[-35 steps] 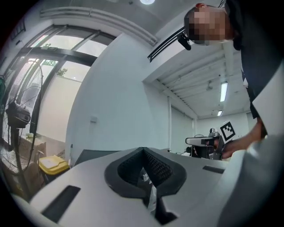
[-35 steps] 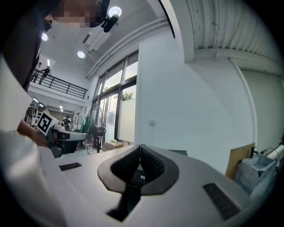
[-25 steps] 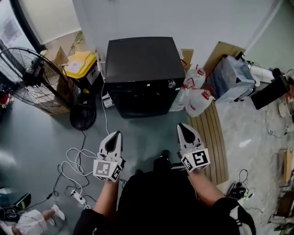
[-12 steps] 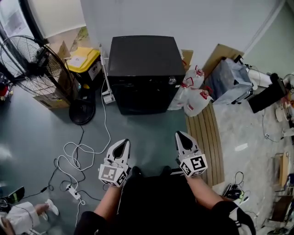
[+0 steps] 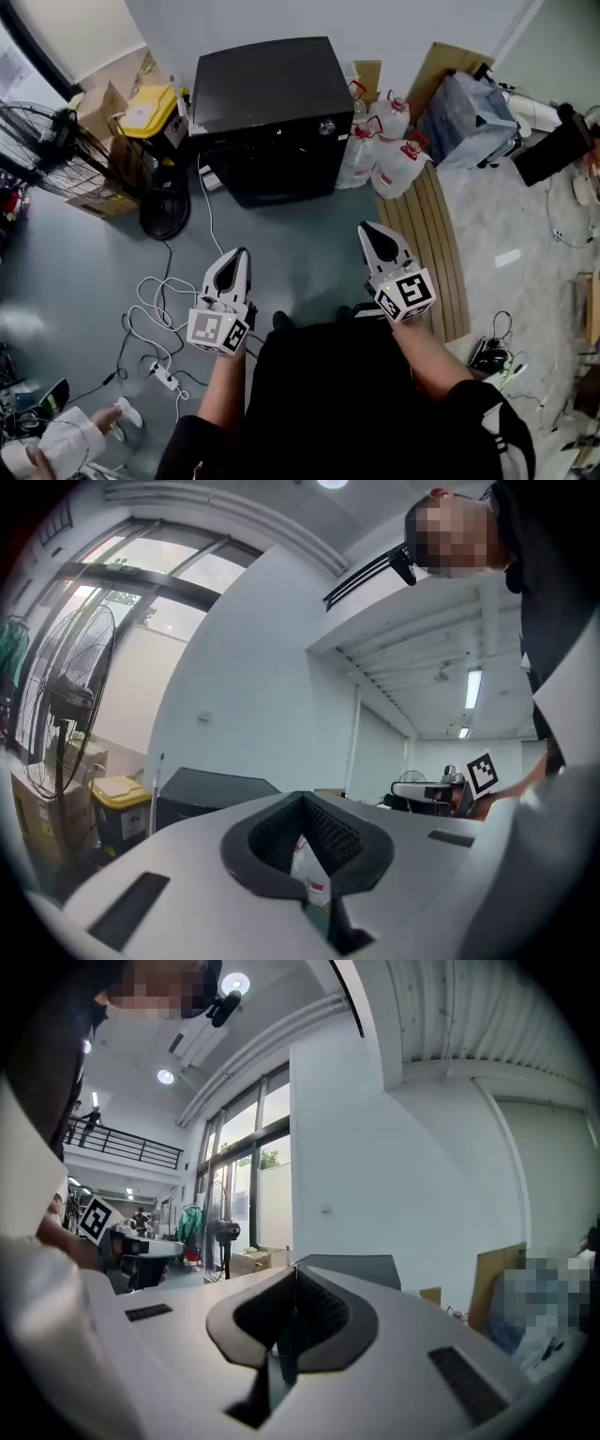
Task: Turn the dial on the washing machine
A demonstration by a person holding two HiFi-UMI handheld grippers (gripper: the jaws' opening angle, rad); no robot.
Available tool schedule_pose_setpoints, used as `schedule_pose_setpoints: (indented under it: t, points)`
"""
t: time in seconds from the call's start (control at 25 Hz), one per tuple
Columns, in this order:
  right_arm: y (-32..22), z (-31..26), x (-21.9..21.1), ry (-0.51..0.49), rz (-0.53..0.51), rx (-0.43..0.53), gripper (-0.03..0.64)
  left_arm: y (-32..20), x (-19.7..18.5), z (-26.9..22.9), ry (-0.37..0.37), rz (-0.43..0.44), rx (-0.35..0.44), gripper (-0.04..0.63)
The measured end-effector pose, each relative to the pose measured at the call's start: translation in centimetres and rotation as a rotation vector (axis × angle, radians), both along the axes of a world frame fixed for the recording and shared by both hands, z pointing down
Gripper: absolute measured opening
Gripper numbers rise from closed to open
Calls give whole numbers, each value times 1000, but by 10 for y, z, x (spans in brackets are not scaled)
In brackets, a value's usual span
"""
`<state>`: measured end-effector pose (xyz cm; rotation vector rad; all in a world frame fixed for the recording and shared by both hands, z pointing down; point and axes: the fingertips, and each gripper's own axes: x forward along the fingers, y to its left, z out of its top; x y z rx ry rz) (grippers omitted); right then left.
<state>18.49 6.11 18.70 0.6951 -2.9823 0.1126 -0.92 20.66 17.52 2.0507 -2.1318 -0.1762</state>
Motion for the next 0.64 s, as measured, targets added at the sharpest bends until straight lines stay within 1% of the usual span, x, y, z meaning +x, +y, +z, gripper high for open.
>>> schedule_pose_setpoints:
  t: [0.12, 0.24, 0.32, 0.44, 0.64]
  points:
    - [-13, 1, 14, -4, 14, -7, 21, -10, 3, -2, -3, -3, 9, 15]
    - [-22, 1, 23, -23, 24, -36, 21, -21, 9, -10, -25, 21, 19, 15]
    - [-22, 3, 24, -26, 18, -34, 21, -26, 14, -12, -22, 32, 14, 15]
    - [-22, 8, 25, -33, 25, -47, 21, -25, 18, -7, 5, 29, -8, 15]
    - [-23, 7, 30, -47, 40, -70, 21, -20, 12, -7, -14, 34, -9, 15]
